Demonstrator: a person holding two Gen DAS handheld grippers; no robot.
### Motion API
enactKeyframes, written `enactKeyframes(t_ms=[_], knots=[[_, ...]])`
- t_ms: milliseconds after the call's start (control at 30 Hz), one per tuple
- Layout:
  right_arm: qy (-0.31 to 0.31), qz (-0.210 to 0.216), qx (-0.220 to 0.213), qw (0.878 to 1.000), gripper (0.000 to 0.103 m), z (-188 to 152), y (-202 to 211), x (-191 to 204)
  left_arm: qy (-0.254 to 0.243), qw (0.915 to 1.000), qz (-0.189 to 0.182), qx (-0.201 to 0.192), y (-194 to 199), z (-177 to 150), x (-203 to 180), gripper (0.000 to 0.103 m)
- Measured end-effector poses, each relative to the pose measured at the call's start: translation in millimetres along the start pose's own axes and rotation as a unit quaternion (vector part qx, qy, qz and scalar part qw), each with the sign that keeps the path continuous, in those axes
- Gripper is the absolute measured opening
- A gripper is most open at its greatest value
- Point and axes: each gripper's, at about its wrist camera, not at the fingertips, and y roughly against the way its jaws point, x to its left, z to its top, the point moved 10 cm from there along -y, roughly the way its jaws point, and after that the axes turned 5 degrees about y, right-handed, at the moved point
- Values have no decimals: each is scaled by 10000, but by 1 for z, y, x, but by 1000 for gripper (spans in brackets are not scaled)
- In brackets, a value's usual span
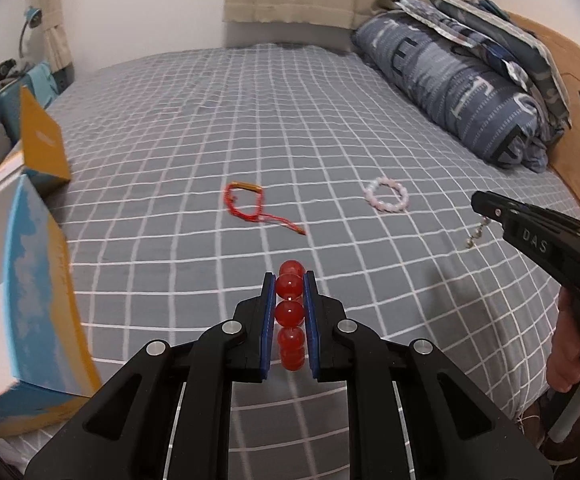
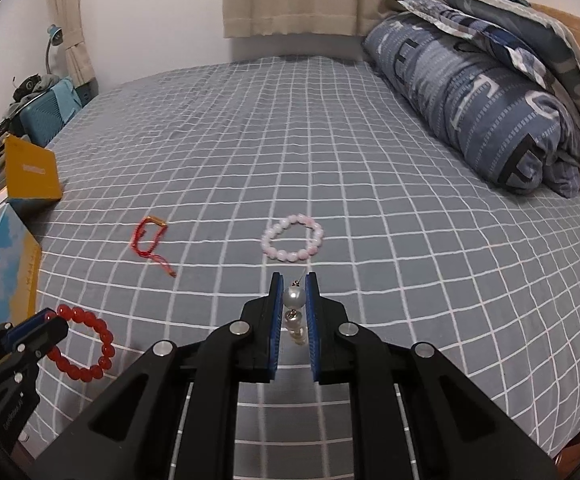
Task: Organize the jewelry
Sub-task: 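Lift both held bracelets and carry them over the white box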
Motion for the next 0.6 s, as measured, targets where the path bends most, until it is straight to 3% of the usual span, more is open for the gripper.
enactKeyframes(t_ms=[600], knots=[[384, 616, -203, 9972, 11, 44, 26, 129, 548, 9958, 708, -199, 52, 29, 120, 13]])
